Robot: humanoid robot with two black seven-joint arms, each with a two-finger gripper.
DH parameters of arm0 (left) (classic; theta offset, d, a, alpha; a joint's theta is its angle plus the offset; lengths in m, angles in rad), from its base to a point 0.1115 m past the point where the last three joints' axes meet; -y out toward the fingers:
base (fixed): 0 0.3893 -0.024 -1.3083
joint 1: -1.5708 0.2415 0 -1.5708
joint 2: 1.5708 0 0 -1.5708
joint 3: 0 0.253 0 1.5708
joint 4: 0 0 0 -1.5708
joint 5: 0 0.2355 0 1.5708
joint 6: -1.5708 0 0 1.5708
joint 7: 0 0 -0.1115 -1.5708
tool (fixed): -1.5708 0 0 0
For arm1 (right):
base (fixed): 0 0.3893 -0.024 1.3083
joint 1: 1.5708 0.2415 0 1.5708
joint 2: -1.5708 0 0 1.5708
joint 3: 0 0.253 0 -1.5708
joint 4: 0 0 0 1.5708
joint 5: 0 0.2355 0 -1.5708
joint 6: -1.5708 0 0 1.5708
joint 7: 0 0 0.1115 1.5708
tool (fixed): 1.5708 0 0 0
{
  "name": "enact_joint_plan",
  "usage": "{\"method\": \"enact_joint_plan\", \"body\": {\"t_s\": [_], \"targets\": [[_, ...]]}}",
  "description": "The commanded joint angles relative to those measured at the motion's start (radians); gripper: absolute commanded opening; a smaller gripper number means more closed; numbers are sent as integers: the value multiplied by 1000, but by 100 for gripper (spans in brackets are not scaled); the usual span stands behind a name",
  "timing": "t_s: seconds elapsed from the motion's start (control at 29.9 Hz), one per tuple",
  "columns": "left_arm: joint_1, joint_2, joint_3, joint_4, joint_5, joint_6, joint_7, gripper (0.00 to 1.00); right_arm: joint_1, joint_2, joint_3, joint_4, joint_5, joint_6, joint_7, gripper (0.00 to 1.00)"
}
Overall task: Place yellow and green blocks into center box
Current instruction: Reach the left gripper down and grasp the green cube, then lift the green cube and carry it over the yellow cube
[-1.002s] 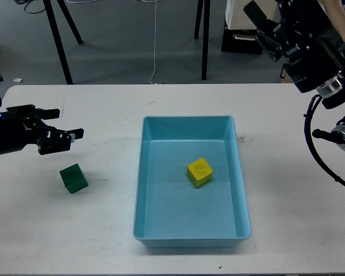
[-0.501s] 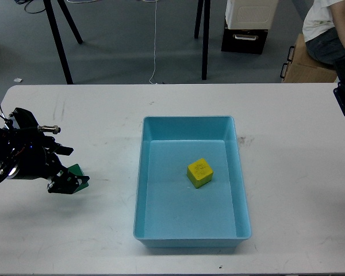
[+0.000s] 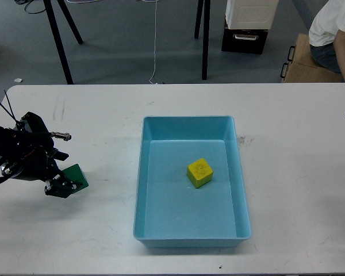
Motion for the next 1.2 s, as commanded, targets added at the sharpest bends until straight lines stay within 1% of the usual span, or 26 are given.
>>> {"method": "enact_joint_plan", "body": {"t_s": [0.0,0.1,0.2,0.27,0.33,0.43,0.5,0.53,0.6,0.63,0.67,0.7,0.77,0.84,0.9,1.0,1.14,1.17], "targets": [[6,-27,2,35,0,5,0,96,0,4,0,0,0,0,0,98],[11,-40,5,47,0,5,0,95,-2,4,0,0,0,-1,0,98],[12,-51,20,52,0,6,0,89,-3,4,-2,-1,0,0,0,98],[14,-51,23,55,0,5,0,80,-8,4,0,-1,0,0,0,98],[15,-53,23,58,0,6,0,78,-10,4,1,-1,0,0,0,98],[17,-59,36,67,0,8,0,69,-10,6,1,-1,0,-1,0,98],[17,-66,46,78,0,14,0,61,-11,9,1,-1,0,-1,0,98],[17,-66,48,81,0,15,0,55,-13,10,0,-1,0,-1,0,98],[20,-66,48,81,0,26,0,46,-13,11,1,-1,0,-1,0,98],[20,-65,46,83,0,32,0,37,-13,11,3,-1,0,-1,0,98],[20,-65,48,86,0,32,0,23,-13,11,3,-1,0,-1,0,98],[20,-68,46,102,0,29,0,15,-13,11,6,-3,0,-1,0,98],[20,-68,45,130,0,31,0,9,-14,11,6,-1,0,-1,0,98],[14,-65,43,135,0,35,0,6,-22,9,8,-1,0,-1,0,98],[3,-60,30,129,0,37,0,6,-37,9,15,-1,2,-3,0,98],[-61,-41,-44,113,0,35,0,6,-68,9,34,-1,15,-1,0,98],[-152,67,-72,-38,0,26,0,7,-100,9,70,-6,35,-1,0,98],[-167,75,-73,-64,0,26,0,7,-105,9,78,-6,35,-3,0,98]]}}
